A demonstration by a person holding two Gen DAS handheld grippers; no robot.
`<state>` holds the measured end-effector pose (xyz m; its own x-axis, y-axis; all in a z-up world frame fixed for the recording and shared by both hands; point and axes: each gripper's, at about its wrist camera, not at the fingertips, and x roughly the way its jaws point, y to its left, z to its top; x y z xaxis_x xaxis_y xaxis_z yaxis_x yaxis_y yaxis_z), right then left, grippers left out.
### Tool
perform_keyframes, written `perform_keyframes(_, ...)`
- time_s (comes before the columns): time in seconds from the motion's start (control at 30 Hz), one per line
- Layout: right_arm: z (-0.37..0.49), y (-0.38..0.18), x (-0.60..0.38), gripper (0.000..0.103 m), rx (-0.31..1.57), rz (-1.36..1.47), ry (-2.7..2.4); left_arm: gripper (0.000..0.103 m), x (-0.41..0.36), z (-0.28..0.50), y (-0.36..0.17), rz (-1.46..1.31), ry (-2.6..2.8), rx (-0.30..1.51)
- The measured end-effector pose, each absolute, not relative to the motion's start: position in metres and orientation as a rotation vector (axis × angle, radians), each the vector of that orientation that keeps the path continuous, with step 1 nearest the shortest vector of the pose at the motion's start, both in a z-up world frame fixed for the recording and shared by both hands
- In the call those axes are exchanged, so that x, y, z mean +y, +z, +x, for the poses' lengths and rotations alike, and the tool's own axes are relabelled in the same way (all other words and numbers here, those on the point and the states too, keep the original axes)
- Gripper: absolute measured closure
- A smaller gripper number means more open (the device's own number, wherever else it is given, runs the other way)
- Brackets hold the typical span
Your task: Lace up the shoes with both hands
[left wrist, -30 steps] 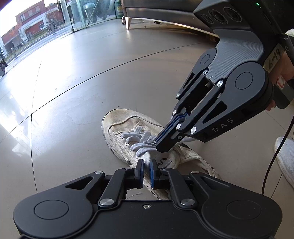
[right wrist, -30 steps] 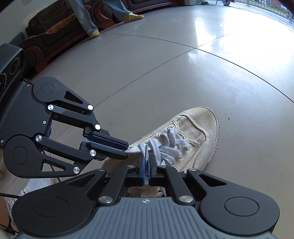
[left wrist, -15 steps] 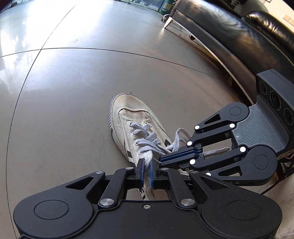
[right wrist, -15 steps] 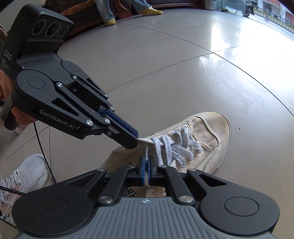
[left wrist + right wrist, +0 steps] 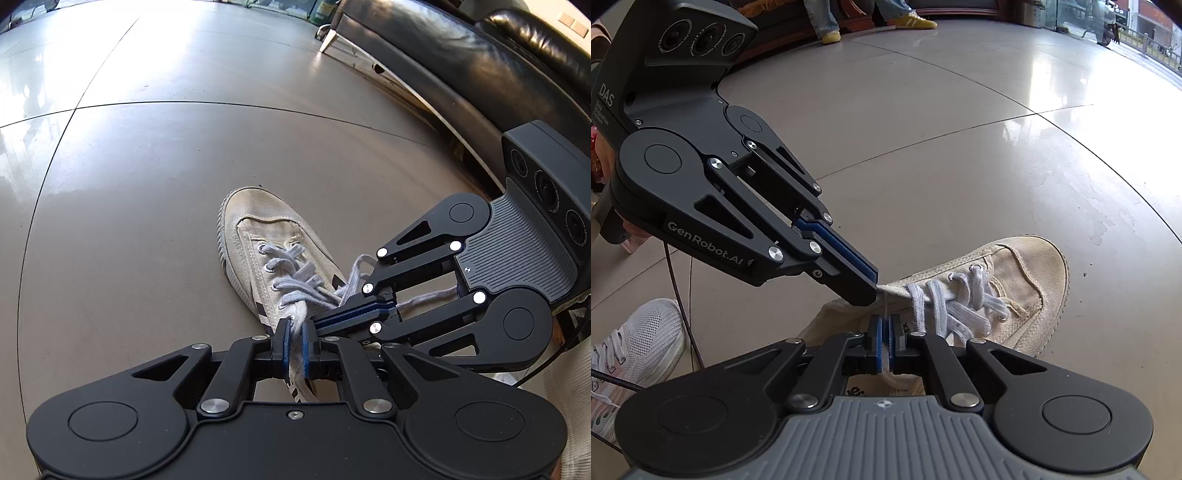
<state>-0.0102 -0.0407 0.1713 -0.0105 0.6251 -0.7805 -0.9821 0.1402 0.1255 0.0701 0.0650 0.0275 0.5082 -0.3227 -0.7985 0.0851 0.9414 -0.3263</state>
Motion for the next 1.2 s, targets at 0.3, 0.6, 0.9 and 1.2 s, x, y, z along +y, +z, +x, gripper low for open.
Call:
perform_keyframes(0.3,-0.005,0.168,-0.048,0.099,0.822,-0.548,1.381,0.099,0.075,0.064,0.027,-0.260,-0.256,1.014)
perform_keyframes(0.6,-0.001,0.164,-0.055,0.099,0.785,-0.548,1.386,0.098,0.080,0.060,0.026,-0.261,-0.257,1.017)
perform_keyframes(0.9,0.006,0.161,-0.069,0.098,0.765,-0.571,1.387,0.093,0.079,0.059,0.025,-0.227,-0.252,1.024)
perform_keyframes(1.2,0.004,0.154,-0.084,0.087,0.761,-0.626,1.379,0.090,0.034,0.059,0.033,0.112,-0.257,0.984)
